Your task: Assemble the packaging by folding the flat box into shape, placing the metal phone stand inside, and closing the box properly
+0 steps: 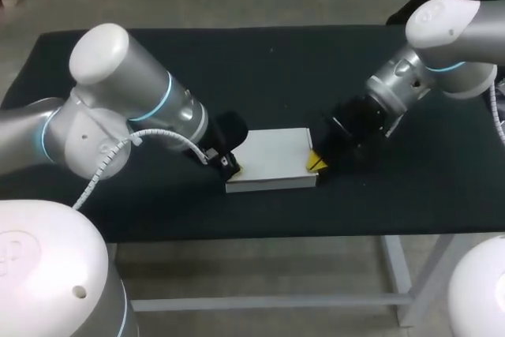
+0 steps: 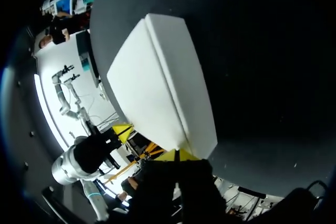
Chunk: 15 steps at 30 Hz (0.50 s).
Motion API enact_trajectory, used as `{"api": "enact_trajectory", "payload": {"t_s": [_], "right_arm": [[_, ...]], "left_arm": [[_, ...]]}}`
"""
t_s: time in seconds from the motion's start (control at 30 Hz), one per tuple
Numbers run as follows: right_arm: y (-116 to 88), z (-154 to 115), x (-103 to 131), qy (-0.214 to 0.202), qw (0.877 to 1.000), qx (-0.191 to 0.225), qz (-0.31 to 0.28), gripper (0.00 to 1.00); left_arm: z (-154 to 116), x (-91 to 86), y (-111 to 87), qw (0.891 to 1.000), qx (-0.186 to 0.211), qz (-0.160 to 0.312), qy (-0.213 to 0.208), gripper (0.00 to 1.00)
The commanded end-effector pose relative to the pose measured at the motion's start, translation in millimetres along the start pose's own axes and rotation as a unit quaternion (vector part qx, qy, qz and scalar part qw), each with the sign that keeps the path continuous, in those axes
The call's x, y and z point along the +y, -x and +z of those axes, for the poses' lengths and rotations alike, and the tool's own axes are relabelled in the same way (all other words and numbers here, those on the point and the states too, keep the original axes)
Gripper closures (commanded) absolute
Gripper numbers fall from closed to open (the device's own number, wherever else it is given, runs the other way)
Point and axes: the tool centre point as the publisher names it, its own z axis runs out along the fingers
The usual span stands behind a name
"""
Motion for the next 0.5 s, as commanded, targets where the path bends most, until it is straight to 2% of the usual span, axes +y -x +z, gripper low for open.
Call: {"api": "enact_trajectory", "payload": {"t_s": [0.03, 0.07, 0.1, 0.13, 0.17, 0.2, 0.23, 0.27, 0.3, 0.33, 0.37, 0.5], "right_arm": [[-8, -14, -8, 0.014, 1.000, 0.000, -0.018, 1.00], [-12, -17, -10, 0.018, 1.000, 0.001, -0.025, 1.00], [-15, -21, -11, 0.023, 0.999, 0.002, -0.030, 1.00], [-18, -25, -11, 0.027, 0.999, 0.004, -0.036, 1.00], [-21, -29, -12, 0.032, 0.999, 0.004, -0.042, 0.93], [-24, -33, -12, 0.035, 0.998, 0.005, -0.050, 0.84], [-26, -37, -12, 0.039, 0.998, 0.007, -0.057, 0.72], [-29, -42, -13, 0.045, 0.997, 0.006, -0.069, 0.60], [-32, -46, -13, 0.050, 0.996, 0.006, -0.078, 0.39], [-34, -51, -13, 0.057, 0.995, 0.006, -0.085, 0.03], [-36, -56, -12, 0.063, 0.993, 0.008, -0.096, 0.00], [-42, -77, -12, 0.095, 0.986, 0.006, -0.139, 0.00]], "left_arm": [[-9, -6.8, -9.2, 1.000, -0.011, -0.001, 0.003, 1.00], [-11, -9.6, -11.0, 1.000, -0.012, -0.001, 0.004, 1.00], [-13, -11.9, -12.3, 1.000, -0.013, -0.001, 0.004, 0.66], [-15, -13.9, -13.6, 1.000, -0.013, -0.001, 0.004, 0.53], [-17, -16.0, -14.7, 1.000, -0.015, -0.004, 0.006, 0.35], [-19, -18.2, -15.4, 1.000, -0.014, -0.007, 0.006, 0.11], [-21, -19.9, -16.8, 1.000, -0.014, -0.009, 0.007, 0.00], [-23, -21.5, -18.2, 1.000, -0.015, -0.016, 0.008, 0.00], [-25, -23.2, -19.6, 1.000, -0.013, -0.022, 0.009, 0.00], [-28, -24.7, -21.4, 0.999, -0.013, -0.028, 0.010, 0.00], [-30, -26.1, -23.3, 0.999, -0.012, -0.037, 0.011, 0.00], [-40, -30.2, -35.1, 0.998, 0.001, -0.063, 0.009, 0.00]]}}
